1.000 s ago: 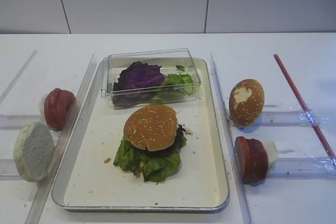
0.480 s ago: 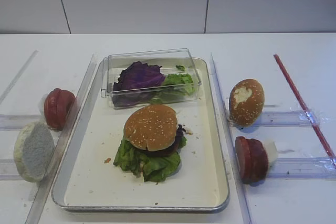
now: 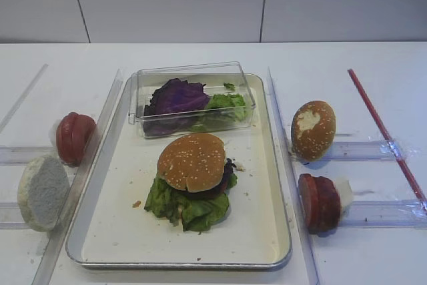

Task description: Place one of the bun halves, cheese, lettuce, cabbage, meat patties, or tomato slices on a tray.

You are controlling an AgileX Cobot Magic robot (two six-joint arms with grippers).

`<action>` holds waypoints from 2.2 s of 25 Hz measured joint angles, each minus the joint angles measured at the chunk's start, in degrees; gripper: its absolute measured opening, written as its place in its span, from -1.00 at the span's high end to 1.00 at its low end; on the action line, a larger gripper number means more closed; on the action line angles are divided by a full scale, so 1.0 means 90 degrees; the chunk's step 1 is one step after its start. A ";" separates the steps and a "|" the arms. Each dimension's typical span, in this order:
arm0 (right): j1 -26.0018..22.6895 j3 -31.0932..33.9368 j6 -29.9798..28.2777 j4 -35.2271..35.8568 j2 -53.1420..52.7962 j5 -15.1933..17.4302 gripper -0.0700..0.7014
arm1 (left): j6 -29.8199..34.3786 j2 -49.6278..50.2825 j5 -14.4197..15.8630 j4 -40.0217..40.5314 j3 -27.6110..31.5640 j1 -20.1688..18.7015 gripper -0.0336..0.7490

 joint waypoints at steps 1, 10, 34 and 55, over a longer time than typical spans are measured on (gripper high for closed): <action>0.0000 0.0152 0.0000 0.0000 -0.0207 0.0014 0.16 | 0.0000 0.0000 0.0000 0.0000 0.0000 0.0000 -0.09; 0.0000 0.0791 -0.0204 0.0000 -0.2106 -0.0123 0.21 | 0.0000 0.0000 0.0000 0.0000 0.0000 0.0000 -0.09; 0.0000 0.1100 -0.0330 0.0090 -0.2704 -0.0750 0.21 | 0.0000 -0.0005 0.0000 0.0000 0.0004 0.0000 -0.09; 0.0000 0.1100 -0.0330 0.0090 -0.2704 -0.0788 0.21 | 0.0000 -0.0005 0.0000 0.0000 0.0004 0.0000 -0.08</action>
